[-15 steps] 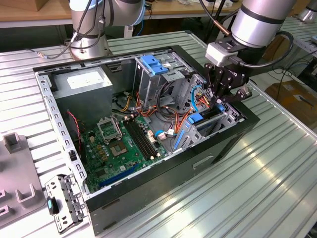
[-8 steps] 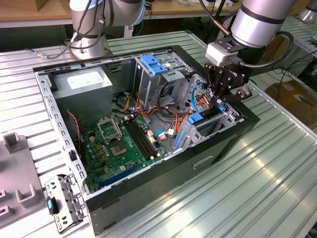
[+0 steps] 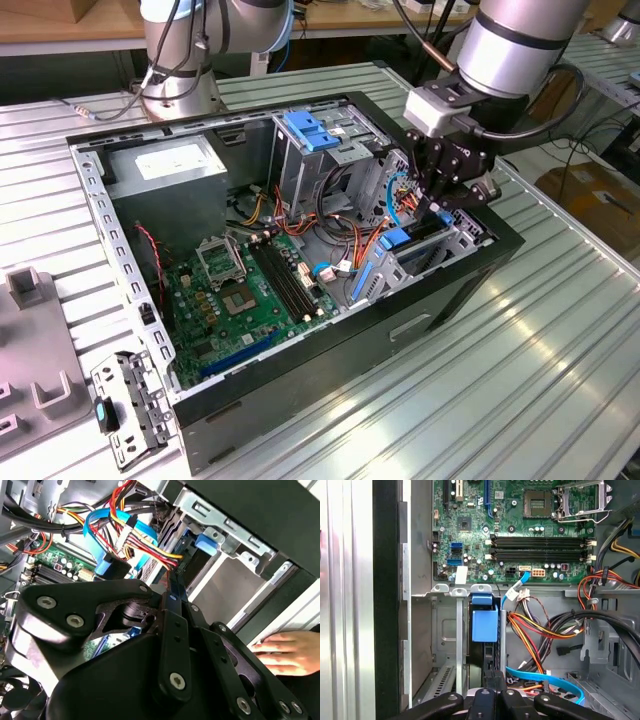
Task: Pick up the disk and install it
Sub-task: 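Insert the second disk wire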
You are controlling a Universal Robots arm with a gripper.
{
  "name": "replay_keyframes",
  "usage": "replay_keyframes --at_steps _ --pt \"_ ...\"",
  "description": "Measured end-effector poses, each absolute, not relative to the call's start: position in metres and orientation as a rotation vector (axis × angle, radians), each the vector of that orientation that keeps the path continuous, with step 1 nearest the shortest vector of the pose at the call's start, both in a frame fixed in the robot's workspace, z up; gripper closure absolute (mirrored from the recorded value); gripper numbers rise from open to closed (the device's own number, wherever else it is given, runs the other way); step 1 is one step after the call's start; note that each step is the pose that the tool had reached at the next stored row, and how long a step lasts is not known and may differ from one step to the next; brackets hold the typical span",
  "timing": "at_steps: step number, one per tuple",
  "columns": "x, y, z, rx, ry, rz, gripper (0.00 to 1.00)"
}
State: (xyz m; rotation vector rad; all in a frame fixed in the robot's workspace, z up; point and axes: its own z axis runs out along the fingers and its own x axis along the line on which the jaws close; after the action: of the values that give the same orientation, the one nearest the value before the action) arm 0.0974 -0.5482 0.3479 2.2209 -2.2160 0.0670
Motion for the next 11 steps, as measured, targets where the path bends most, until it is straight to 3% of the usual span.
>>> replay_keyframes --at_steps 11 --pt "0.098 -0.546 0.379 2.221 -2.216 0.067 0.89"
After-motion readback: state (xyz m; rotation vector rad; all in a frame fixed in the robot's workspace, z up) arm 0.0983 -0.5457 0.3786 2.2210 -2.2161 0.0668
